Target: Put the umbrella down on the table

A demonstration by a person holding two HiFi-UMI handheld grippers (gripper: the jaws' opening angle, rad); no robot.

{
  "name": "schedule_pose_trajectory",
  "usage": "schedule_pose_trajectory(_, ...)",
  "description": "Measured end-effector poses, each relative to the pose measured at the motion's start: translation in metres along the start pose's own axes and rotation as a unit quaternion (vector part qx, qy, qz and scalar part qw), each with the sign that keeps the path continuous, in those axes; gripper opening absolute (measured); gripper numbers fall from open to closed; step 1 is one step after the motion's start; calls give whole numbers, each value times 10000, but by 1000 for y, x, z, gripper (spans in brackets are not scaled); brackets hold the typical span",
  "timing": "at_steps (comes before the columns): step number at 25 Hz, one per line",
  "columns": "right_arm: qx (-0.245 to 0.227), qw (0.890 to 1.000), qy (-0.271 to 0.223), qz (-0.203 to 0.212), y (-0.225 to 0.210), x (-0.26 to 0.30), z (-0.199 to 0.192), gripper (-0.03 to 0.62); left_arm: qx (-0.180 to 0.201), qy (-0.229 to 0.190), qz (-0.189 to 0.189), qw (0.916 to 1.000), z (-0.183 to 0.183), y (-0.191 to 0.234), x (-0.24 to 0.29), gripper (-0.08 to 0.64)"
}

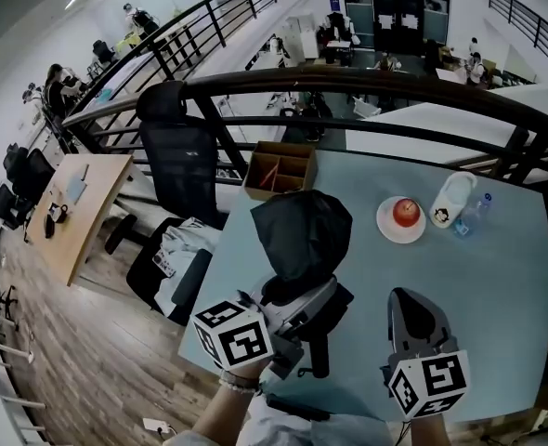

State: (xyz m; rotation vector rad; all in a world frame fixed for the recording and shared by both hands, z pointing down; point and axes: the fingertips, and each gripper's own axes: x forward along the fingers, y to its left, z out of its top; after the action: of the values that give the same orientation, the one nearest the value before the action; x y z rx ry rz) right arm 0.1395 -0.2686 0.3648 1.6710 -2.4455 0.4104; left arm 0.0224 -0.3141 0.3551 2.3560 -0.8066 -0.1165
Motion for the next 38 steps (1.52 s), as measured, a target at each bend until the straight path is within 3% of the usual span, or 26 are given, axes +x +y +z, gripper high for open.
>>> schedule_pose_trajectory(12,74,9995,135,-272,-17,22,0,-2,102,417,22,9991,5,46,43,288)
schedule_pose_trajectory(38,110,9968,759,-207,-54,87,-32,-2,25,1132,288,9932,-16,143,137,288)
